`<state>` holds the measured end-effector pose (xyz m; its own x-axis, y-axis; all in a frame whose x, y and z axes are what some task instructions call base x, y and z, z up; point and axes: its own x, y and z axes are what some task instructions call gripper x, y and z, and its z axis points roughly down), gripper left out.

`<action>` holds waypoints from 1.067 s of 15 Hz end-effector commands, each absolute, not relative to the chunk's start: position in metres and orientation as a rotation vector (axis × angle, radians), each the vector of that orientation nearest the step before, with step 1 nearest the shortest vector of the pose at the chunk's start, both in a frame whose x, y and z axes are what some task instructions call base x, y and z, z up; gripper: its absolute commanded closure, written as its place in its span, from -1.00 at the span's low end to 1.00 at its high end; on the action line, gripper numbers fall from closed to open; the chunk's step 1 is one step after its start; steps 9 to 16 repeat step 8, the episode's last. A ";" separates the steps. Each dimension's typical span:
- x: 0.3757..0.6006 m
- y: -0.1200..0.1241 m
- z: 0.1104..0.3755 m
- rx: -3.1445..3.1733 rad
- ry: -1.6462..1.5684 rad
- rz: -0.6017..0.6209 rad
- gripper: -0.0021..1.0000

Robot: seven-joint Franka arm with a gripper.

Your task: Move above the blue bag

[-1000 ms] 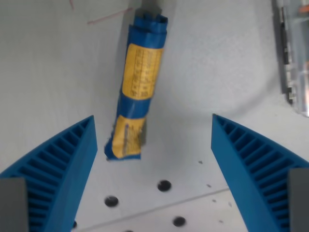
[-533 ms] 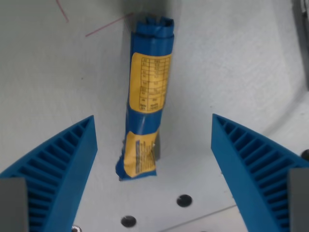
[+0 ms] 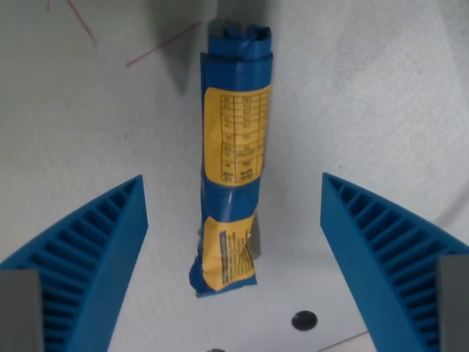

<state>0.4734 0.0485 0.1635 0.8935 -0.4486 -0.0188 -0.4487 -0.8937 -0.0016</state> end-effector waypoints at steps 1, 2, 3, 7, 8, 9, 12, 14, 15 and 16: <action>0.467 0.053 0.158 -3.012 0.826 -0.121 -1.00; 0.467 0.053 0.158 -3.013 0.822 -0.122 -1.00; 0.466 0.053 0.157 -3.014 0.816 -0.124 -1.00; 0.465 0.054 0.156 -3.021 0.787 -0.131 -1.00; 0.465 0.054 0.156 -3.021 0.787 -0.131 -1.00; 0.465 0.054 0.156 -3.021 0.787 -0.131 -1.00; 0.465 0.054 0.156 -3.021 0.787 -0.131 -1.00; 0.465 0.054 0.156 -3.021 0.787 -0.131 -1.00; 0.465 0.054 0.156 -3.021 0.787 -0.131 -1.00; 0.465 0.054 0.156 -3.021 0.787 -0.131 -1.00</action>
